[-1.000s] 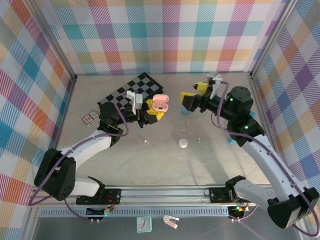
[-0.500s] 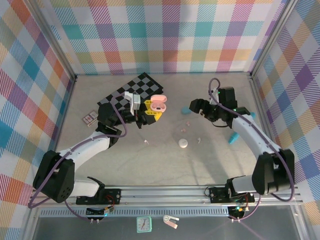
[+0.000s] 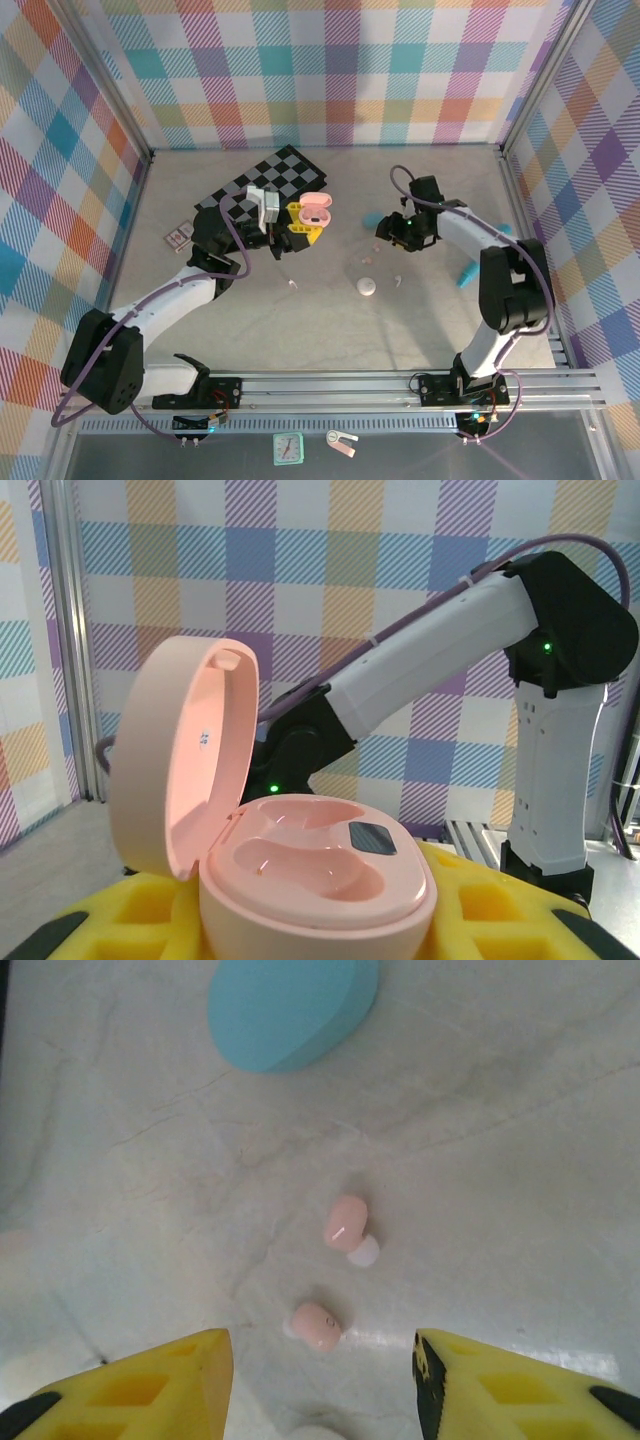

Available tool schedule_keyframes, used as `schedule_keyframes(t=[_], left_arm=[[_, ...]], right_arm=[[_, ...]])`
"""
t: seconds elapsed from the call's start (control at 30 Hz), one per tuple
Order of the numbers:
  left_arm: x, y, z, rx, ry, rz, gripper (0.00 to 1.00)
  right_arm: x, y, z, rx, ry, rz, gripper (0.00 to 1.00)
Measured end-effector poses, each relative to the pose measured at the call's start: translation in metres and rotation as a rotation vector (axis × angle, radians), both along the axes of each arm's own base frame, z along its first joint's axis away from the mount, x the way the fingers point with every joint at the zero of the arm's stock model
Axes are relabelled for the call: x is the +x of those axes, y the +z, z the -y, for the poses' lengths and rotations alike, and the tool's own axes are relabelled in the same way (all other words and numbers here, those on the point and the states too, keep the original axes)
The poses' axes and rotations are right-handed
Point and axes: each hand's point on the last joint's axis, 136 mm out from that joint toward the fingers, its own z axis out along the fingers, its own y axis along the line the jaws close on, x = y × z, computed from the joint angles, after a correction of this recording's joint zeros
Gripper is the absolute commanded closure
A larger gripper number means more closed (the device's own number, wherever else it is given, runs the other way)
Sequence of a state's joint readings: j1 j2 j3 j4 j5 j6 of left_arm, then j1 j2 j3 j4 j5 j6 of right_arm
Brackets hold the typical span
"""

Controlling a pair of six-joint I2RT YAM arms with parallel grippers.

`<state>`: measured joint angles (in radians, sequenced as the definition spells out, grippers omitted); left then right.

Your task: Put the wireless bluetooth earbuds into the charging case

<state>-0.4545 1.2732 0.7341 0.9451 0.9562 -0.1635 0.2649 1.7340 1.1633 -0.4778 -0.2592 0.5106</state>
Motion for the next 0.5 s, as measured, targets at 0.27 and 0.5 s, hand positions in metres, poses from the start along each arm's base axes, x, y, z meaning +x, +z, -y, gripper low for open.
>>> schedule_keyframes(t=[0.27,0.5], left_arm=[[-0.004,-0.003,-0.002,0.023,0.007,0.005,0.68],[-0.007,-0.001,-0.003,0.03,0.01,0.018,0.68]], right_arm=[[0.012,-0.017,-0.018,-0.133,0.054,-0.002,0.53],[0.009,-0.033,-0.021,-0.19,0.067,-0.034,0.59]])
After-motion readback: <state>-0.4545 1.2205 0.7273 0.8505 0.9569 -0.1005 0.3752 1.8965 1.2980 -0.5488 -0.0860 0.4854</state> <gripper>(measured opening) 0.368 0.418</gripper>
